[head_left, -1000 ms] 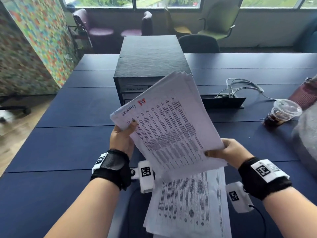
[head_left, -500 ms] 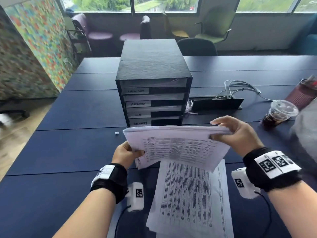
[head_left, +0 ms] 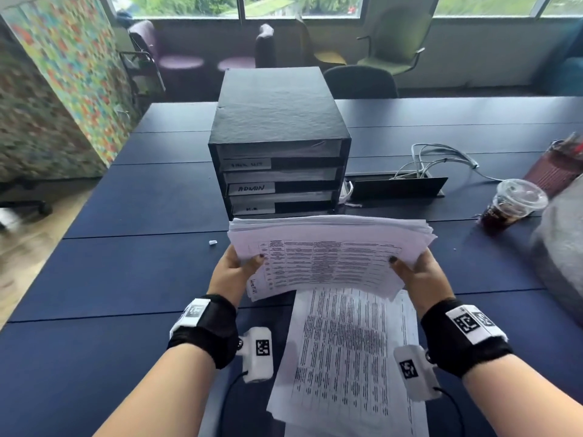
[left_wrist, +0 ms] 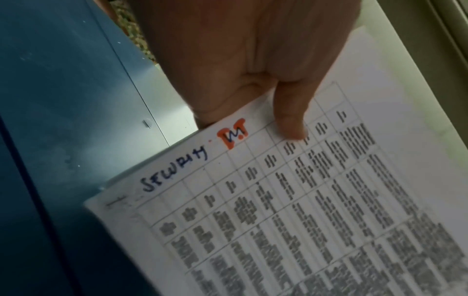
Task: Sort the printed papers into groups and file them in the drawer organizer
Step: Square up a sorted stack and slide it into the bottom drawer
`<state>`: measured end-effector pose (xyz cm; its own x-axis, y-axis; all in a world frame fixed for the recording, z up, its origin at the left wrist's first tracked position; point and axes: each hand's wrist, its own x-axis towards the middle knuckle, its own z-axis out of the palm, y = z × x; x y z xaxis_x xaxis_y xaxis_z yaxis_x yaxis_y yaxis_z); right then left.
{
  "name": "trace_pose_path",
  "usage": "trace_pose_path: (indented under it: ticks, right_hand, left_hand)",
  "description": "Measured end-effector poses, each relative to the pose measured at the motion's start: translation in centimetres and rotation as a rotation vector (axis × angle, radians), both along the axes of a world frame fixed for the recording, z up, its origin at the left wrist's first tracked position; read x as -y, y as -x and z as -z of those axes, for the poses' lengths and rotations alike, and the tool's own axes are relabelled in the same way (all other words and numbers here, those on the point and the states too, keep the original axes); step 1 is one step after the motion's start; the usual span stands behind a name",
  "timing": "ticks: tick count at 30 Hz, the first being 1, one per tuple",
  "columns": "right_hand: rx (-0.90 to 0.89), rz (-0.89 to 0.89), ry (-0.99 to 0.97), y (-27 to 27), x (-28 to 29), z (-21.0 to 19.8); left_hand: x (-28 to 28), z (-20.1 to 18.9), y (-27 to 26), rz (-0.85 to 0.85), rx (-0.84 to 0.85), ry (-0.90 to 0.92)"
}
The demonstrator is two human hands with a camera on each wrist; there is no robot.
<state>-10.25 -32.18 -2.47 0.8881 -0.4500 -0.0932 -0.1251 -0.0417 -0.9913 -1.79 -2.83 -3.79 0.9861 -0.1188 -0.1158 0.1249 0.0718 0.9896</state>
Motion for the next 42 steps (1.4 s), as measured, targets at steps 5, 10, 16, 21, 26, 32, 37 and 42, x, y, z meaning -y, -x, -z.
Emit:
trace_pose_path:
  ticks: [5, 10, 16, 21, 26, 32, 37, 42]
  right_hand:
    - [0.029, -0.047, -0.046, 0.0, -0.3, 0.3]
    - [-0.012, -0.069, 0.020, -0.6, -1.1, 0.4]
    - [0.020, -0.021, -0.015, 0.1, -0.7, 1.1]
    - [0.002, 0.002, -0.031, -0.5, -1.0, 0.9]
    - [0.057, -0.057, -0.065, -1.1, -0.1, -0.4]
    - [0.067, -0.054, 0.165, -2.0, 2.6, -2.3]
    - [-0.283, -0.468, 0.574, -2.9, 2.1, -3.1]
    - [-0.408, -0.557, 0.494, -2.1, 0.5, -0.7]
  left_hand:
    - [0.1, 0.9, 0.0, 0.025, -0.014, -0.034]
    - [1.0, 1.3, 0.2, -0.050, -0.047, -0.054]
    - [0.6, 2.8, 0.4, -0.022, -0.122, -0.040]
    - [0.1, 5.2, 0.3, 0.039, -0.137, -0.268]
    - [-0.4, 2.7, -0.8, -0.023, -0.029, -0.301]
    - [-2.2, 1.0, -2.5, 0.232, -0.055, -0.343]
    - [-2.5, 2.3, -3.5, 0.417, -0.084, -0.482]
    - [-2.4, 1.5, -3.6, 0.368, -0.127, -0.658]
